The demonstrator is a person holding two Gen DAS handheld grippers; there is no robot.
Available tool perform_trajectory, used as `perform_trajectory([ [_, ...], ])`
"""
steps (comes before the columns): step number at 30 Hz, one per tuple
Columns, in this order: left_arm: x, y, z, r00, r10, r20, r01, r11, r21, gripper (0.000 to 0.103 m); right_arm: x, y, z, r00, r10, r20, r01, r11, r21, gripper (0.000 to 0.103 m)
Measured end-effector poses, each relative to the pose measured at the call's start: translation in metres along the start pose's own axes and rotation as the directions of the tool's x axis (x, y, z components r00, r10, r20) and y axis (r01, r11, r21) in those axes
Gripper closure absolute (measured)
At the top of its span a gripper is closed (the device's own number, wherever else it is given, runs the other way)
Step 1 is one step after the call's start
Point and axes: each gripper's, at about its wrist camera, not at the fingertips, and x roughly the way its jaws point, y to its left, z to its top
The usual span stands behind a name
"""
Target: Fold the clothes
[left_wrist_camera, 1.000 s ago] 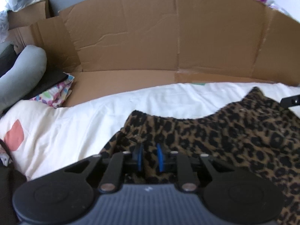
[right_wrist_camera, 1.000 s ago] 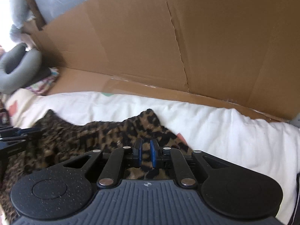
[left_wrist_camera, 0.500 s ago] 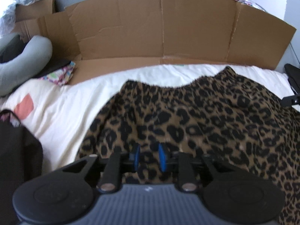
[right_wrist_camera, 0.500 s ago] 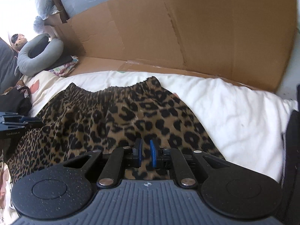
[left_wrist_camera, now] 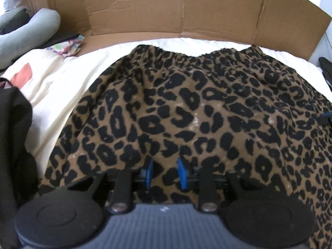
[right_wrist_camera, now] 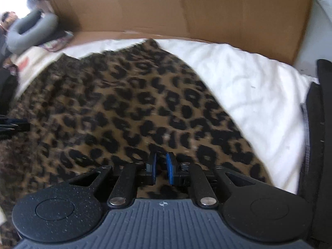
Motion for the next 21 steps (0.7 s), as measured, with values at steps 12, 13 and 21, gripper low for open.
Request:
perform_trajectory([
  [12,-0.023,0.013,-0.018,1.0,0.012,-0.016,-0.013,0.999,-0.039,0.075,-0.012,0.014,-0.004,0.997,0.064,0.041,-0.066,0.997,0.042,0.086],
  [13,-0.026,0.014,-0.02,1.0,0.015,-0.017,-0.016,0.999,-0.042,0.075,-0.011,0.016,-0.002,0.997,0.065,0.044,-0.066,0.997,0.043,0.086],
  [21,-0.056,0.027,-0.045,0.999,0.046,-0.027,-0.048,0.997,-0.063,0.07,0.001,0.029,0.02,0.994,0.06,0.088,-0.064,0.997,0.047,0.066],
])
